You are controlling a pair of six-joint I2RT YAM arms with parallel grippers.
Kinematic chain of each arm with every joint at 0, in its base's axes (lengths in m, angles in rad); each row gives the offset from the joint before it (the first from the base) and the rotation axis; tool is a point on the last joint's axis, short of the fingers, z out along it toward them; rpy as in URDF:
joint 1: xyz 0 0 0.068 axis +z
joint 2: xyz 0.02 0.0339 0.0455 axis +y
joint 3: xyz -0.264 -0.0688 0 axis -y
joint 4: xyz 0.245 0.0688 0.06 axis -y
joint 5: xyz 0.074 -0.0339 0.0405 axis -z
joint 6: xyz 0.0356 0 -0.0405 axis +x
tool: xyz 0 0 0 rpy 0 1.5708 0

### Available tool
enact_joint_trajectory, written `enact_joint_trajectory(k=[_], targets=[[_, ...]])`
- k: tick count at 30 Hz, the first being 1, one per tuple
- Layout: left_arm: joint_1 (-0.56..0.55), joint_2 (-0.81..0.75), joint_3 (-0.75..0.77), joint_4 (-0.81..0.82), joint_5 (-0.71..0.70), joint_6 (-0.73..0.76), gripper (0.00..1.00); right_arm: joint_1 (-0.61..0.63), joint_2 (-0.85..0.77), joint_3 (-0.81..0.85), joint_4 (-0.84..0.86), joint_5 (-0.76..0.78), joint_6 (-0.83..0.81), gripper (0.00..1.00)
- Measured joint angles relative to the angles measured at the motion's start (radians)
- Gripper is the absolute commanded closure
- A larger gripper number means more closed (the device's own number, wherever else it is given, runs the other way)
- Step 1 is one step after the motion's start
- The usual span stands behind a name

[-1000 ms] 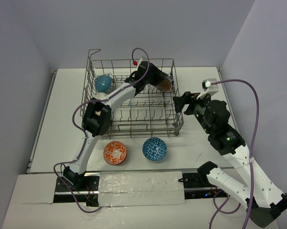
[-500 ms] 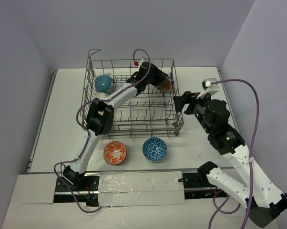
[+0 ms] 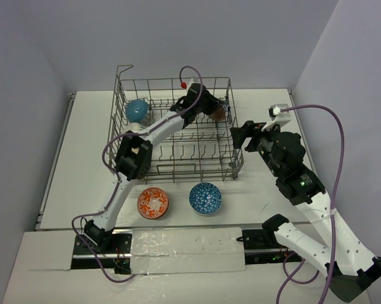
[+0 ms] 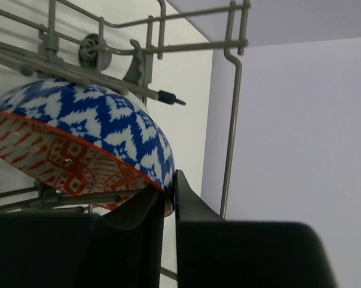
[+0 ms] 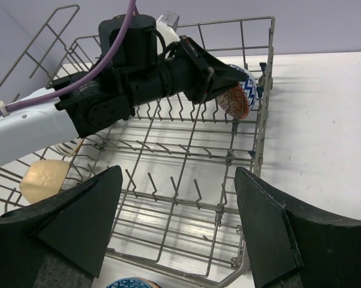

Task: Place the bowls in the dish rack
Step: Pick up the bowl from the dish rack.

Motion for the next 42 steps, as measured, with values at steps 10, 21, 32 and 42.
enact_joint_trajectory(k=[10, 21, 32, 42], targets=[[-0.008, -0.007, -0.043, 0.06, -0.004, -0.002, 1.0, 0.0, 0.0, 0.0, 0.0, 0.0, 0.0, 0.17], [-0.015, -0.07, -0.159, 0.134, -0.009, -0.002, 1.0, 0.0, 0.0, 0.0, 0.0, -0.001, 0.0, 0.17], [-0.034, -0.124, -0.28, 0.237, -0.041, -0.007, 1.0, -0.002, -0.001, 0.0, 0.0, -0.005, 0.0, 0.17], [-0.054, -0.182, -0.448, 0.431, -0.059, -0.022, 1.0, -0.002, -0.001, -0.002, 0.0, -0.018, 0.0, 0.17]])
